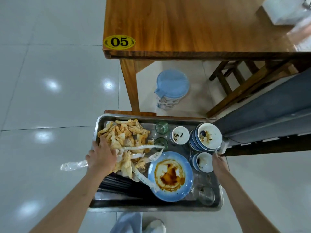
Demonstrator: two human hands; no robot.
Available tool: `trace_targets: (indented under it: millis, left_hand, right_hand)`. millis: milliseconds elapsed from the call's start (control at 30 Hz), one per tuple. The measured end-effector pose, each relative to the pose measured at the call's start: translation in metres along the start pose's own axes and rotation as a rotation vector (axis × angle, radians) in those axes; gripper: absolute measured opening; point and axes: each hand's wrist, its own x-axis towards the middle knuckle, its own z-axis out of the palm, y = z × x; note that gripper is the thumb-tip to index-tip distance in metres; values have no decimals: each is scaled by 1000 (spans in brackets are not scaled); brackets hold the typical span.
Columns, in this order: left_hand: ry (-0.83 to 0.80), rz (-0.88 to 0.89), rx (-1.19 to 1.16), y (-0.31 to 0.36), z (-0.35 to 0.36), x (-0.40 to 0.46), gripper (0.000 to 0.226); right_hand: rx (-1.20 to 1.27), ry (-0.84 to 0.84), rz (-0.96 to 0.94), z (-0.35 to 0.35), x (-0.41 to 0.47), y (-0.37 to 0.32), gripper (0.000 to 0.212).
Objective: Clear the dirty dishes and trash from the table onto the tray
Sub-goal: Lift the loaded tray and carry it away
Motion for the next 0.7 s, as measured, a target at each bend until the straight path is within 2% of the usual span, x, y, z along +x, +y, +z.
trace_targets:
  millis: [133, 233, 333, 433, 700]
  left_hand:
    - [-15, -109, 7, 0, 5, 3, 69]
    - [-52, -200, -133, -1, 8, 7, 71]
    - [-59, -225, -271, -5, 7, 12, 78]
    - [-55, -243, -277, -6, 5, 13, 80]
    - [-11, -293, -338, -6, 4, 16, 71]
  right_hand:
    - [-20, 22, -9, 2, 6, 4, 48]
    - [-23, 4, 3, 3, 14, 5, 47]
    - [-24, 11, 27, 3, 20, 5, 49]
    - [-56, 32, 57, 4, 27, 4, 50]
    - [-133, 70, 91, -3, 53, 8, 30]
